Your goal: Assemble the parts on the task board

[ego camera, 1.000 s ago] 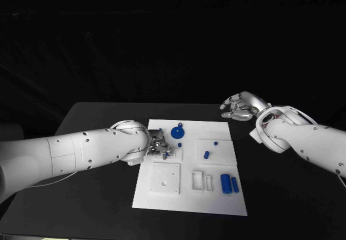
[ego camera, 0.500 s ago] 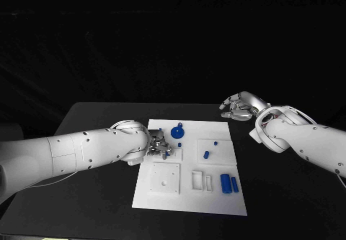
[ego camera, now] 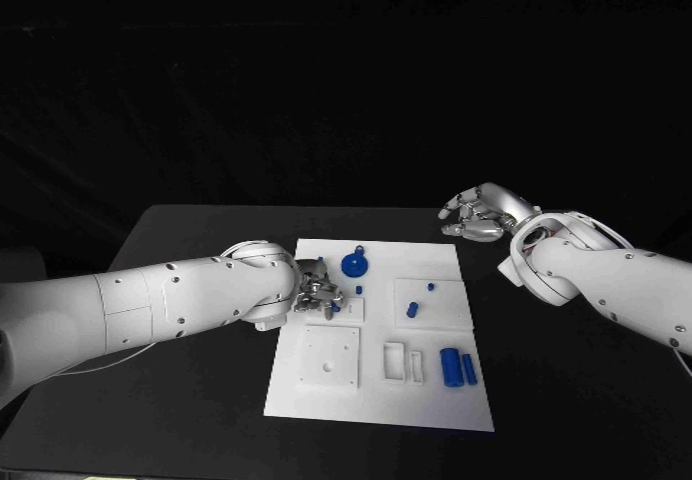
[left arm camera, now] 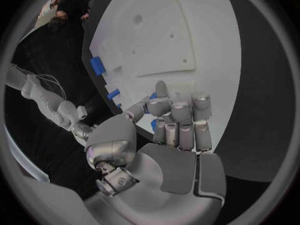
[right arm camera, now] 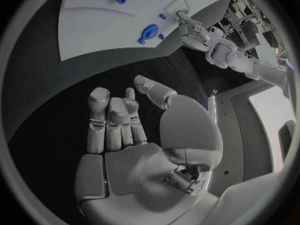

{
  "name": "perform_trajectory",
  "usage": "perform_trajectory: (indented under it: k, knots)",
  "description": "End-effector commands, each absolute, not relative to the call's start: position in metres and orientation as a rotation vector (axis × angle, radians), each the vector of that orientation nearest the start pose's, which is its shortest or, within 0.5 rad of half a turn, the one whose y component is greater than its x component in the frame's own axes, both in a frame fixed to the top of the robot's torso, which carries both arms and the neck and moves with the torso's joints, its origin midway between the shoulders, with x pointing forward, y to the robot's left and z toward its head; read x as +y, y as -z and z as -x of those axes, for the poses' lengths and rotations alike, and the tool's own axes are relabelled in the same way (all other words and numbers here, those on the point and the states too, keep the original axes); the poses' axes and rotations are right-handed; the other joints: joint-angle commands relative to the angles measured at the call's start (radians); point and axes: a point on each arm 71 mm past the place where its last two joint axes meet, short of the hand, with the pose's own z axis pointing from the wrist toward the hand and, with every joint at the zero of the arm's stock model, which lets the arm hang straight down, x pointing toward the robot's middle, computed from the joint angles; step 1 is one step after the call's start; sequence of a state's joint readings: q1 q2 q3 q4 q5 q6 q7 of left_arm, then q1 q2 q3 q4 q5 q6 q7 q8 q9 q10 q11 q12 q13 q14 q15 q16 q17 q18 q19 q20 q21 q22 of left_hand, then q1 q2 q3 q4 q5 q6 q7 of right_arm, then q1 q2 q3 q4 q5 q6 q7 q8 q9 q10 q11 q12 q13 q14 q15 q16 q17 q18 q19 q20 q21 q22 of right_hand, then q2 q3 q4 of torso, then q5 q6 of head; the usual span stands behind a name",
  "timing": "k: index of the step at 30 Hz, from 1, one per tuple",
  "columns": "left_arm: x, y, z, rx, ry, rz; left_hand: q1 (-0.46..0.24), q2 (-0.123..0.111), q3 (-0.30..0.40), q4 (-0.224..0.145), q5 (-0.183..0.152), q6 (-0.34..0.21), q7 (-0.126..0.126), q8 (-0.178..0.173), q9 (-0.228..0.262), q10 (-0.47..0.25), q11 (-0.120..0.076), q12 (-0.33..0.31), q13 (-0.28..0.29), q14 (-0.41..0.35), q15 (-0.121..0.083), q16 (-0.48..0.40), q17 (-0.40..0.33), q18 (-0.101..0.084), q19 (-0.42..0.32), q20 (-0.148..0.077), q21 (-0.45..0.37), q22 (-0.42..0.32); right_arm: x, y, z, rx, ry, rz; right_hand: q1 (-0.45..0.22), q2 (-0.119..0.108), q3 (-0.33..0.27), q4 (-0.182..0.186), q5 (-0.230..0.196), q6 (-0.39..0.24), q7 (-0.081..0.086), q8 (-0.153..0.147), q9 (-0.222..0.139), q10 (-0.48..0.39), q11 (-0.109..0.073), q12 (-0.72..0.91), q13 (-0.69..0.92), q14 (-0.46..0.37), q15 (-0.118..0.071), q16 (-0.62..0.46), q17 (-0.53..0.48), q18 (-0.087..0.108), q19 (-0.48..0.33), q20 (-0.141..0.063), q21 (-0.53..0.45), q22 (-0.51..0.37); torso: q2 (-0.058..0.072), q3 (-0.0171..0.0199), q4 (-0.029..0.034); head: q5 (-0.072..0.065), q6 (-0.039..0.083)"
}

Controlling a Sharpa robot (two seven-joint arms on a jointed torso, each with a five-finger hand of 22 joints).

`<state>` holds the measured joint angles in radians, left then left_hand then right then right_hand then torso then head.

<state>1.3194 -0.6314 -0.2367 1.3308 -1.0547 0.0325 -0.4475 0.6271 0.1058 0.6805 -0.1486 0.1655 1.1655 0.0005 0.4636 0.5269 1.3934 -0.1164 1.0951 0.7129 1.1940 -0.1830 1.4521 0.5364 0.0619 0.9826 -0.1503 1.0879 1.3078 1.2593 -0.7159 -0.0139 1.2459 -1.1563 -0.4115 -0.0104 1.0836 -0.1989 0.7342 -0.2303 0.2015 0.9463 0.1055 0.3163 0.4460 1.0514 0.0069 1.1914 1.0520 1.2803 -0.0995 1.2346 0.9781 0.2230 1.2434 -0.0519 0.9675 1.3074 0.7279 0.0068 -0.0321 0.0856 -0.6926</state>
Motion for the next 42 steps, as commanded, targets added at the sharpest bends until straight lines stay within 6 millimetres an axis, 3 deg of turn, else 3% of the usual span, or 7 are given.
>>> perform_trajectory:
  k: [1,19,22,23,24,34,42]
  knots:
    - [0.1720,0.2428,-0.5060,2.298,0.360,0.085,0.005,-0.019,0.011,0.001,-0.007,0.068,-0.019,0.007,0.003,-0.005,-0.012,0.003,0.001,0.026,-0.029,0.006,0.000,0.010,-0.004,-0.118,0.006,0.015,-0.2221,0.1556,-0.5492,1.548,-0.705,-0.155,-0.010,0.003,-0.004,-0.002,0.005,0.004,0.013,-0.005,0.000,-0.001,-0.002,0.003,-0.002,0.004,-0.004,-0.004,0.001,0.039,-0.002,-0.006,0.002,0.016,0.000,0.0003,0.0008,-0.001,-0.001]
    - [0.1713,0.2426,-0.5067,2.294,0.355,0.075,0.021,-0.060,0.016,-0.019,-0.022,0.067,-0.019,0.008,0.004,-0.005,-0.012,0.003,0.001,0.026,-0.030,0.005,-0.001,0.012,-0.001,-0.120,0.008,0.014,-0.2219,0.1556,-0.5490,1.549,-0.705,-0.155,-0.010,0.002,-0.004,-0.002,0.007,0.004,0.013,-0.005,0.000,-0.001,-0.001,0.003,-0.002,0.004,-0.004,-0.004,0.001,0.039,-0.002,-0.006,0.002,0.016,0.000,-0.0001,0.0001,-0.001,-0.005]
    - [0.1711,0.2426,-0.5068,2.293,0.355,0.074,0.025,-0.072,0.015,-0.020,-0.034,0.067,-0.019,0.009,0.004,-0.005,-0.012,0.003,0.000,0.026,-0.030,0.005,-0.001,0.012,0.000,-0.119,0.008,0.014,-0.2217,0.1556,-0.5489,1.549,-0.705,-0.155,-0.010,0.002,-0.005,-0.002,0.007,0.004,0.013,-0.005,0.000,-0.001,-0.001,0.003,-0.002,0.004,-0.004,-0.004,0.001,0.039,-0.002,-0.006,0.002,0.016,0.000,0.0000,-0.0001,-0.001,-0.006]
    - [0.1711,0.2425,-0.5069,2.291,0.353,0.072,0.026,-0.080,0.012,-0.015,-0.078,0.067,-0.020,0.009,0.004,-0.004,-0.012,0.002,0.000,0.026,-0.030,0.004,-0.002,0.013,0.001,-0.119,0.007,0.012,-0.2217,0.1555,-0.5489,1.549,-0.706,-0.154,-0.010,0.002,-0.005,-0.002,0.007,0.004,0.013,-0.005,0.000,-0.001,-0.001,0.003,-0.002,0.004,-0.004,-0.004,0.001,0.039,-0.002,-0.006,0.002,0.016,0.000,-0.0001,0.0000,-0.002,-0.006]
    - [0.1712,0.2424,-0.5070,2.289,0.352,0.070,0.027,-0.088,0.012,-0.012,-0.097,0.067,-0.019,0.009,0.004,-0.004,-0.012,0.002,0.000,0.026,-0.030,0.004,-0.002,0.013,0.001,-0.119,0.007,0.012,-0.2218,0.1555,-0.5489,1.549,-0.706,-0.155,-0.010,0.002,-0.005,-0.002,0.007,0.004,0.013,-0.005,0.000,-0.001,-0.001,0.003,-0.002,0.004,-0.004,-0.004,0.001,0.039,-0.002,-0.006,0.002,0.016,0.000,-0.0001,-0.0001,-0.002,-0.006]
    - [0.1720,0.2423,-0.5074,2.285,0.345,0.068,0.030,-0.146,0.002,0.003,-0.112,0.067,-0.019,0.009,0.003,-0.003,-0.013,0.001,-0.001,0.027,-0.031,0.003,-0.003,0.014,0.003,-0.120,0.005,0.010,-0.2220,0.1555,-0.5486,1.549,-0.705,-0.155,-0.011,0.002,-0.005,-0.003,0.008,0.004,0.013,-0.006,0.000,-0.001,-0.001,0.003,-0.002,0.004,-0.004,-0.004,0.001,0.039,-0.002,-0.006,0.002,0.016,0.000,0.0004,-0.0002,-0.003,-0.007]
    - [0.1729,0.2420,-0.5081,2.279,0.344,0.074,0.026,-0.158,-0.002,0.018,-0.113,0.067,-0.020,0.010,0.003,-0.003,-0.013,0.000,-0.001,0.027,-0.032,0.003,-0.004,0.014,0.004,-0.120,0.004,0.009,-0.2219,0.1554,-0.5484,1.549,-0.706,-0.154,-0.010,0.002,-0.005,-0.003,0.008,0.003,0.013,-0.006,0.000,-0.001,-0.001,0.003,-0.002,0.004,-0.004,-0.004,0.001,0.039,-0.002,-0.006,0.002,0.016,0.000,0.0000,0.0003,-0.003,-0.006]
